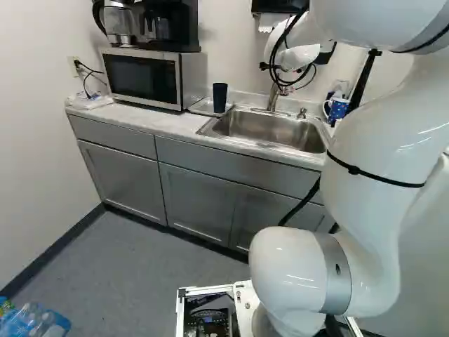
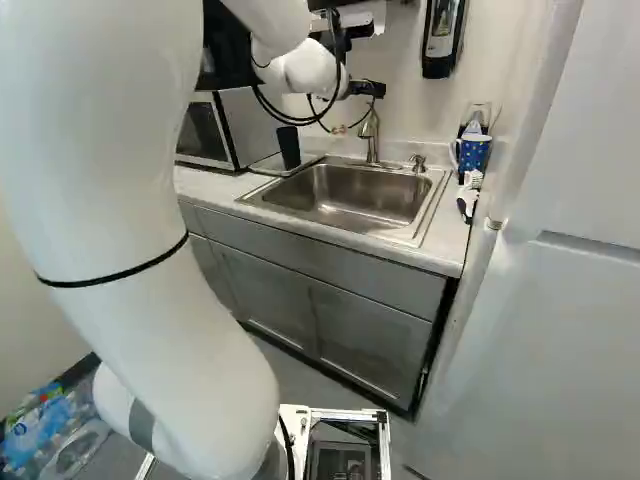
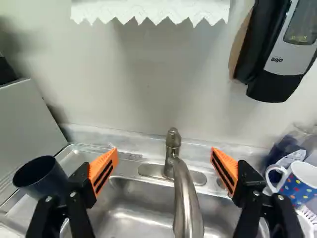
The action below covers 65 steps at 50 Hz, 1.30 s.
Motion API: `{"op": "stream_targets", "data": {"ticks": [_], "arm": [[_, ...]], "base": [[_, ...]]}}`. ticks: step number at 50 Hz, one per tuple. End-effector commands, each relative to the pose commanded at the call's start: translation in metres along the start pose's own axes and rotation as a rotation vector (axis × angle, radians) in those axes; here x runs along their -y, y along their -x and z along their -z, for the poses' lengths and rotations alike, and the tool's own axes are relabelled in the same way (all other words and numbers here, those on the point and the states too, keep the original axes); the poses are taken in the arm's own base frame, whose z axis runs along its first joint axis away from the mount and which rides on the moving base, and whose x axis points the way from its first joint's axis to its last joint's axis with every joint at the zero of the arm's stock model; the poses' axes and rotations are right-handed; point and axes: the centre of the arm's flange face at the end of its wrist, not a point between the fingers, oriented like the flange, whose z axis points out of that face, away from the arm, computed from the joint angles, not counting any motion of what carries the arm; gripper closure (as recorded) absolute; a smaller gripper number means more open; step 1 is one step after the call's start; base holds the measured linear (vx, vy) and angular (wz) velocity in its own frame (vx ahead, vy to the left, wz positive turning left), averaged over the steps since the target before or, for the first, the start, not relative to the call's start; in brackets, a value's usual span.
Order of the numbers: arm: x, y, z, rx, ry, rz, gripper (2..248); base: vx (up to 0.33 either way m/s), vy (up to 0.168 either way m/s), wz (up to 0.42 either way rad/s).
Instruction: Rinse the cup and place it in the tray
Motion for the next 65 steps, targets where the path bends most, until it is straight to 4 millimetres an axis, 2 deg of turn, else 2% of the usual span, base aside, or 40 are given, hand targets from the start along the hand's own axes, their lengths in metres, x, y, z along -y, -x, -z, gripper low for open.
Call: {"op": "stream_targets", "data": {"ticks": [30,47,65], "arm": [[-0.006,0.018,0.059,0.059,0.010,-0.003,3],[-0.007,0.036,0.082,0.195,0.009,-0.005,3],[-0.007,0.055,0.098,0.381,0.003,-0.007,3]], "base": [[0.000,0.000,0.000],[0.000,0.000,0.000],[0.000,0.000,0.000]]}}
